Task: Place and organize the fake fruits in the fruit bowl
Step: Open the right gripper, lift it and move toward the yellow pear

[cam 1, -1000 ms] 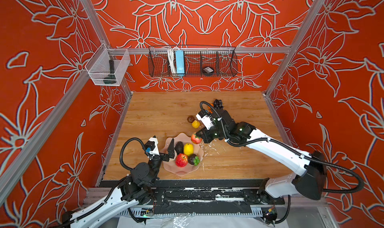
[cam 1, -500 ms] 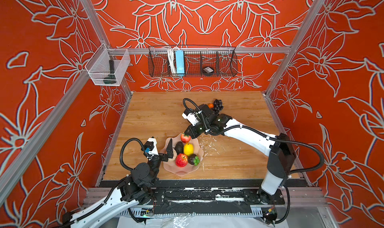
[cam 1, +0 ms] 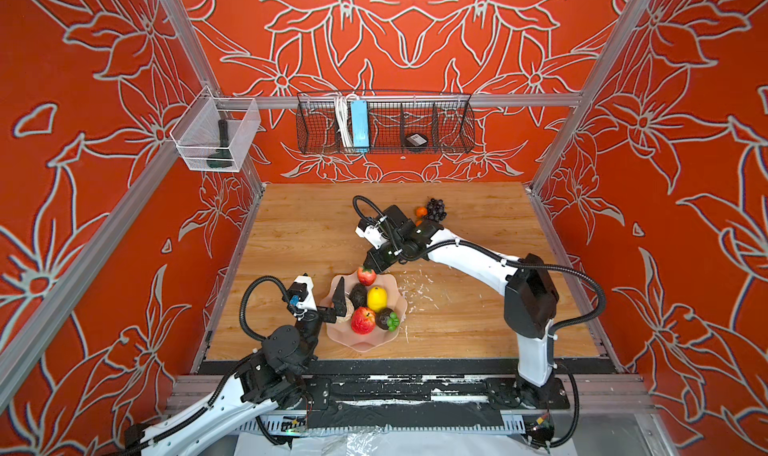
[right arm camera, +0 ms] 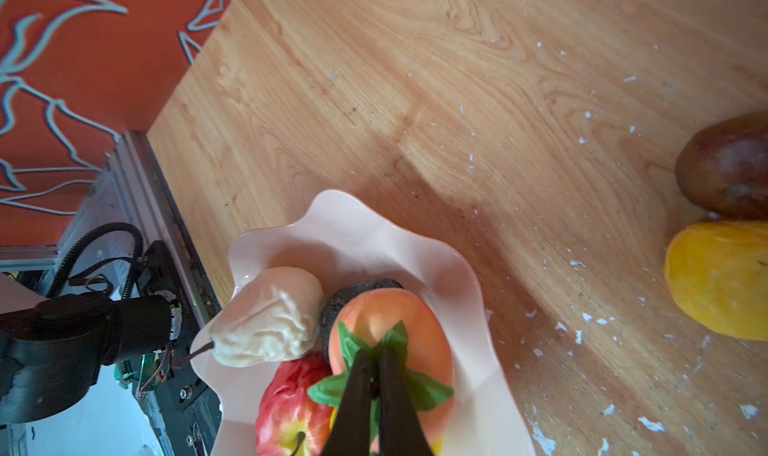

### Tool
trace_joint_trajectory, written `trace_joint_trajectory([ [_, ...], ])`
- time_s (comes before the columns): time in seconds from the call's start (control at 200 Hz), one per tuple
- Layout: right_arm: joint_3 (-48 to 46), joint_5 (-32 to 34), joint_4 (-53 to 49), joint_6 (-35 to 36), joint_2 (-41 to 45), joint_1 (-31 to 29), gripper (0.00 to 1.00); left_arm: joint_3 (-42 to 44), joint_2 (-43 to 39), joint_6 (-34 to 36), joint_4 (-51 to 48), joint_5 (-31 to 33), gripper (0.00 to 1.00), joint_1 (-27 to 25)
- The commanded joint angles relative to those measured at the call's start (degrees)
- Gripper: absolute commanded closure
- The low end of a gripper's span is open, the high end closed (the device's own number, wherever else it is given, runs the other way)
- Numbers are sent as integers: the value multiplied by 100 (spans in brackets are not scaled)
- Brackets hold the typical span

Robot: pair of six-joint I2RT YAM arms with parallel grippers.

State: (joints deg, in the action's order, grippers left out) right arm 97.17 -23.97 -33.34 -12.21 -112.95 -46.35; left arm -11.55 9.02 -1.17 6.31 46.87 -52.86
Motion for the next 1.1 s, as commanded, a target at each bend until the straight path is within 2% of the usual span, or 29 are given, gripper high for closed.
trace_joint_trajectory([
  [0.0,250,-11,-232,173,-163,69,96,-7,12,-120,81,116,2,30],
  [0.716,146,-37,-242,129,-445,91,94,-4,118,-129,143,94,2,56],
  [1.091,257,108,-435,201,-371,91,75,9,127,-145,143,103,2,65],
])
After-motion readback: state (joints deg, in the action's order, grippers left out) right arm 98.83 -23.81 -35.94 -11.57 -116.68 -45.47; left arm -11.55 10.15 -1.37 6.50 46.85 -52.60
